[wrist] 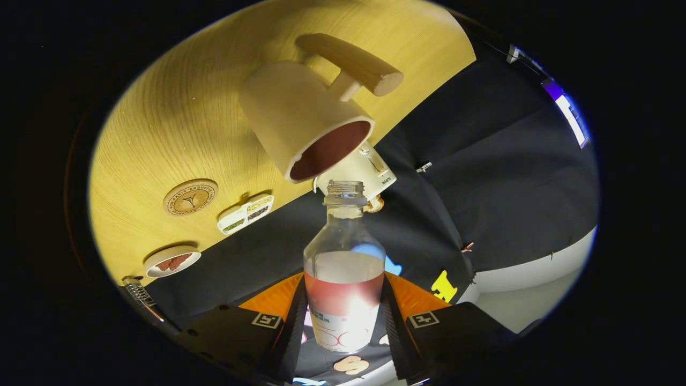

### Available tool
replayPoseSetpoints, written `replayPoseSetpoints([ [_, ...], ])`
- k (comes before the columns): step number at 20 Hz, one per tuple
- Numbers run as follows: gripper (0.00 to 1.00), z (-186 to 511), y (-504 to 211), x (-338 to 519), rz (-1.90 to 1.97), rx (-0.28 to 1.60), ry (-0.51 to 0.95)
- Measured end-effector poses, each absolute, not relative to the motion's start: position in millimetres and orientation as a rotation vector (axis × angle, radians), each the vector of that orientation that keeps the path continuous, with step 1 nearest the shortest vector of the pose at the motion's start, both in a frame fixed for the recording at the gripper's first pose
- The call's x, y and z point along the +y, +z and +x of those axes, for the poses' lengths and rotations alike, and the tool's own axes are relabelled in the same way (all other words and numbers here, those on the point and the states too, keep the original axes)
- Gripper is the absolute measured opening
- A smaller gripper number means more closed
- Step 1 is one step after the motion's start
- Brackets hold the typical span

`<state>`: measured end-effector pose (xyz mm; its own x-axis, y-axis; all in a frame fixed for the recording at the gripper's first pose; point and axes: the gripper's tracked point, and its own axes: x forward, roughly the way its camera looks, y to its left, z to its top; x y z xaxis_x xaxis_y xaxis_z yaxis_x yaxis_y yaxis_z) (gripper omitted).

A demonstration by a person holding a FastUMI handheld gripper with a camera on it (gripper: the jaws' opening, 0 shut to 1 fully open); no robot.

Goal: Take the bottle from table, then pour the juice into the cup, finally place the bottle on the coaster

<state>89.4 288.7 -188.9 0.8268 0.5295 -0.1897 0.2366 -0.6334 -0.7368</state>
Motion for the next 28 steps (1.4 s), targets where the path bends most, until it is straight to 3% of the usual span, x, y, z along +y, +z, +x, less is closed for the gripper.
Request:
replayPoseSetpoints([
  [6,0.7,88,-194,274,-2.144,-0.411,0.487],
  [14,0.7,73,-215,253,-1.794,-0.077,0.443],
  [28,0.71,47,-236,244,-1.013,0.209,0.329],
])
